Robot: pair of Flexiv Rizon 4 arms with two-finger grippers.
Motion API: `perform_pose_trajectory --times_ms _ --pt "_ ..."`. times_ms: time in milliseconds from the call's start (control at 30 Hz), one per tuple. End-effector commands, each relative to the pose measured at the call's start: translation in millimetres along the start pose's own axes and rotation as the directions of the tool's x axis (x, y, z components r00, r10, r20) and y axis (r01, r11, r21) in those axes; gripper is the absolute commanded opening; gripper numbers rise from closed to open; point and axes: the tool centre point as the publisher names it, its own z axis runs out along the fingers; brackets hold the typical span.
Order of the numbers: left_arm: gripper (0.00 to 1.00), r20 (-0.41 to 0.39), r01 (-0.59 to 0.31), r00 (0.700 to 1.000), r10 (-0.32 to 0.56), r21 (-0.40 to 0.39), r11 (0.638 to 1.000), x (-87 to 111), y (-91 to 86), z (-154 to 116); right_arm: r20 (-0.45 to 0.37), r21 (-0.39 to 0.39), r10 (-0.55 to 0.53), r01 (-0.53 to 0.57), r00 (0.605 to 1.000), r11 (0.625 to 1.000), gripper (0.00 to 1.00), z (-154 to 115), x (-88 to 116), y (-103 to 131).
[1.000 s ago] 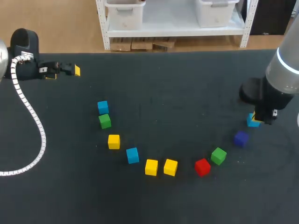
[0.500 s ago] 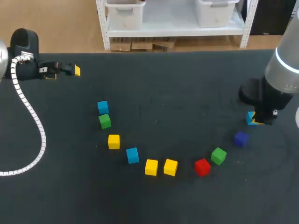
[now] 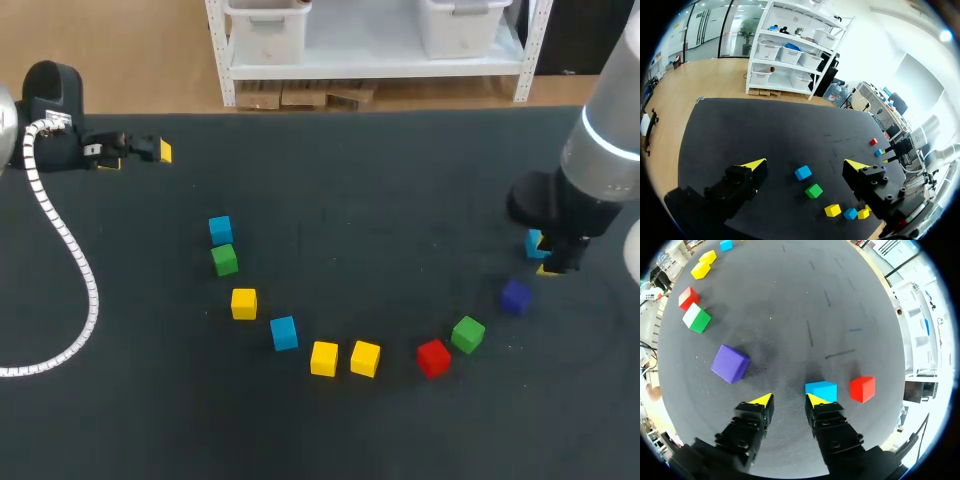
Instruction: Place the blue cubes, place green cubes on the blue cubes, place the yellow cubes on the green cubes, then place the red cubes on the yellow cubes, and place purple cube on the red cubes.
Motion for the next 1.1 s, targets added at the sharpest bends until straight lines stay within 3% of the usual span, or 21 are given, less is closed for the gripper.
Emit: perform_pose_trajectory --times_ms 33,133,800,1100 --pt "1.00 0.007 -0.002 1.000 0.002 0.010 1.000 1.3 2.3 0 0.007 -0.002 0.003 -0.003 1.000 1.000 0.82 1 -2 -2" --pt "1.00 0.007 -0.002 1.000 0.002 0.010 1.000 1.3 2.3 0 0.010 0.006 -0.005 0.005 1.000 1.000 1.00 -2 -2 0" --pt "1.00 0.007 -0.002 1.000 0.002 0.010 1.000 1.3 2.3 0 -0.013 0.066 0.035 -0.034 0.999 0.997 1.00 8 1 -14" --pt "1.00 0.007 -0.002 1.000 0.002 0.010 1.000 1.3 2.3 0 0.023 0.122 0.097 -0.099 0.995 0.988 1.00 -31 4 -25"
